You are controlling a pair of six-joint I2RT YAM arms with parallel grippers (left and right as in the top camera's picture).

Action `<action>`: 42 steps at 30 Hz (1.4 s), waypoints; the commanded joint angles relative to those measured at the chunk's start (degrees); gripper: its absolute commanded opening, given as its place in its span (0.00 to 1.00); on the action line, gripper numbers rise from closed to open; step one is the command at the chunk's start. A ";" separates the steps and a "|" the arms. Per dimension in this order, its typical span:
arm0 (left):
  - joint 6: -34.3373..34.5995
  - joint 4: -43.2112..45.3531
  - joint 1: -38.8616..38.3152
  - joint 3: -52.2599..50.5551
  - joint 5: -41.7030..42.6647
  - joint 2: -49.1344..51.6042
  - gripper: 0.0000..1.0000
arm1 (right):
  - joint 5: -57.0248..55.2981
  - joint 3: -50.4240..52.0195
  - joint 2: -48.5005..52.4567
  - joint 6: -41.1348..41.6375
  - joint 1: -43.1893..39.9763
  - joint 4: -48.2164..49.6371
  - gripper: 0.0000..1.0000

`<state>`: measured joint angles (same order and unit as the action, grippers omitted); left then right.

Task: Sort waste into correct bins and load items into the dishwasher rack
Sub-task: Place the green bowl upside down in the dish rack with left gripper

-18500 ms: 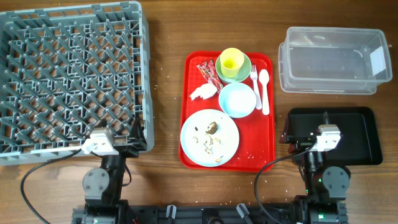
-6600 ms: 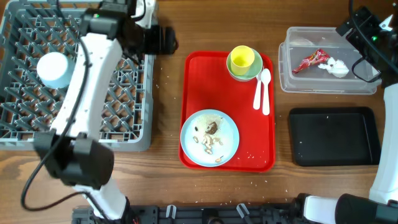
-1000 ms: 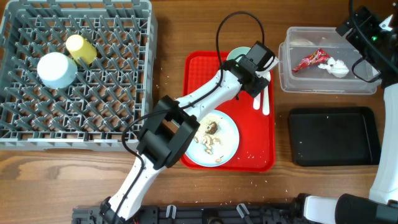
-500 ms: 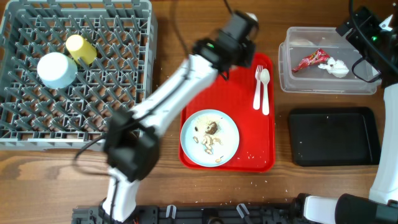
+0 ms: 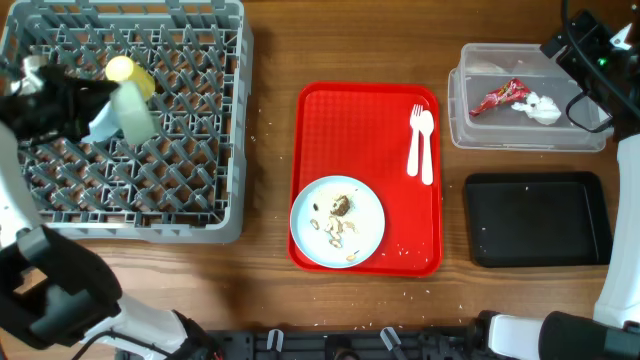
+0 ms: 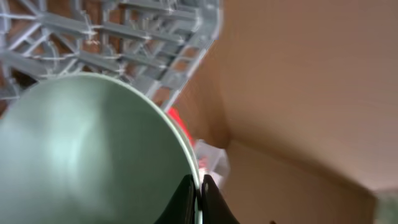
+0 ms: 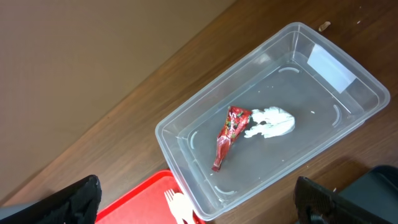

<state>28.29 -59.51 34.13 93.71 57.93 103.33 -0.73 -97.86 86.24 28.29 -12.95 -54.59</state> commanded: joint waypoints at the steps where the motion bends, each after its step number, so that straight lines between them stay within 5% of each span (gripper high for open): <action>1: -2.62 6.43 4.63 -8.41 16.00 -0.13 0.04 | -0.94 -0.13 -0.31 0.37 -0.20 0.11 1.00; 5: -2.58 11.58 5.33 -14.78 19.02 2.08 0.04 | -0.94 -0.13 -0.31 0.35 -0.20 0.11 1.00; 18: -2.58 11.17 13.29 -14.99 9.53 2.71 0.04 | -0.94 -0.13 -0.31 0.37 -0.20 0.11 1.00; 23: -2.62 18.88 13.22 -14.99 30.45 2.71 0.04 | -0.94 -0.13 -0.31 0.35 -0.20 0.11 1.00; 42: -3.19 18.14 10.62 -16.63 6.84 3.28 0.05 | -0.92 -0.13 -0.31 0.37 -0.20 0.11 1.00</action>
<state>26.65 -40.71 44.25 77.62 68.75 105.91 -0.73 -97.86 86.24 28.29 -12.95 -54.59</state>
